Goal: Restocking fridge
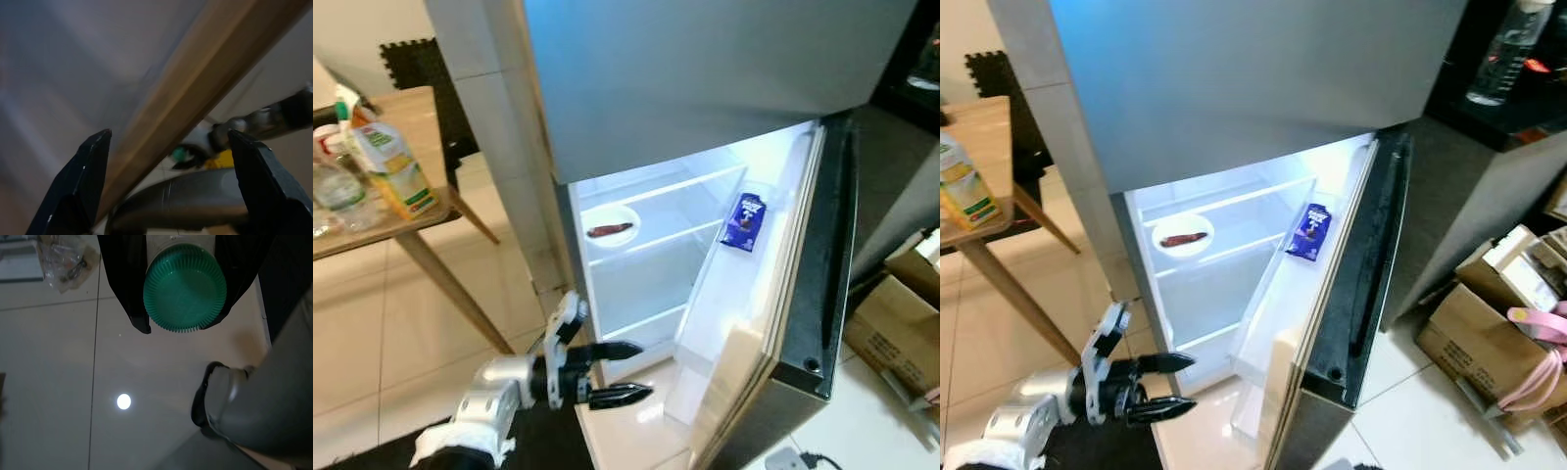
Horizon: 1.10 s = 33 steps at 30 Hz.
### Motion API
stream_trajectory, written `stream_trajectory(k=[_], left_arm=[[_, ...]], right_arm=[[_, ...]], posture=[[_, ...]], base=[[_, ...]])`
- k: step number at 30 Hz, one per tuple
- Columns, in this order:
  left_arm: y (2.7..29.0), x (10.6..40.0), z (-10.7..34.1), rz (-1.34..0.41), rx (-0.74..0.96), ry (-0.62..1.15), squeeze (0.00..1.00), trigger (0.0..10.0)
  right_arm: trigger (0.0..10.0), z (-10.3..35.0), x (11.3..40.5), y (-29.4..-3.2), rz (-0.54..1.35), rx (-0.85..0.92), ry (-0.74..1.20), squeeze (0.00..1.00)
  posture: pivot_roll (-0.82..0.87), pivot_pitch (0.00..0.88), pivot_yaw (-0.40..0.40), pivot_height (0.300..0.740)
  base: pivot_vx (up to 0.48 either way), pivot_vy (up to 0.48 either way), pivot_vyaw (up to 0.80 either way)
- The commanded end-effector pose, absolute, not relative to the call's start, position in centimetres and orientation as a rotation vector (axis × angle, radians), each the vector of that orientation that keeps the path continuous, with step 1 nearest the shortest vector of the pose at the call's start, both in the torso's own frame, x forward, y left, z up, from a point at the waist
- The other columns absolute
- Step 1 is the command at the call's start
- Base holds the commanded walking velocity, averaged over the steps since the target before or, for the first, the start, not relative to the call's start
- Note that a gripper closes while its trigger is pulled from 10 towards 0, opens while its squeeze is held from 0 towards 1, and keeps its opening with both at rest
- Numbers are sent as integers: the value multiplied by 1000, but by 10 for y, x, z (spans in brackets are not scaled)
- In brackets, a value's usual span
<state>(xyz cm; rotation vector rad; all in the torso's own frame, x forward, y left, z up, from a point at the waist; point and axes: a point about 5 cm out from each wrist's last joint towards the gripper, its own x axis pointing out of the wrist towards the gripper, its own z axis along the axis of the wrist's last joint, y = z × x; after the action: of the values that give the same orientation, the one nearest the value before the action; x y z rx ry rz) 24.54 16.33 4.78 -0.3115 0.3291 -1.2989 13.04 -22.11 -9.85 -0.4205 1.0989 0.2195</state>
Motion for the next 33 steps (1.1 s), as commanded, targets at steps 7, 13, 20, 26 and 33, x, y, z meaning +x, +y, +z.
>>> stream_trajectory(k=[7, 13, 20, 26, 33], left_arm=[[212, 203, -22, -816, -305, 634, 0, 10000], [224, 167, -59, -530, -276, 830, 0, 10000], [227, 125, -87, -257, -316, 996, 0, 10000], [227, 108, -95, -150, -346, 1049, 0, 10000], [221, 110, -98, -108, -332, 1038, 0, 10000]], right_arm=[[10000, -101, 124, -222, 211, -418, 1126, 0], [10000, -101, 122, -221, 211, -417, 1131, 0], [10000, -101, 123, -221, 209, -418, 1133, 0], [10000, -101, 124, -222, 209, -421, 1132, 0], [10000, -101, 125, -221, 213, -425, 1132, 0]], posture=[[-83, 87, -9, 740], [-83, 84, -10, 740], [-84, 78, -15, 740], [-84, 76, -18, 740], [-78, 73, -19, 740]], base=[[0, 0, 0], [0, 0, 0], [0, 0, 0], [0, 0, 0], [-107, 0, 0]])
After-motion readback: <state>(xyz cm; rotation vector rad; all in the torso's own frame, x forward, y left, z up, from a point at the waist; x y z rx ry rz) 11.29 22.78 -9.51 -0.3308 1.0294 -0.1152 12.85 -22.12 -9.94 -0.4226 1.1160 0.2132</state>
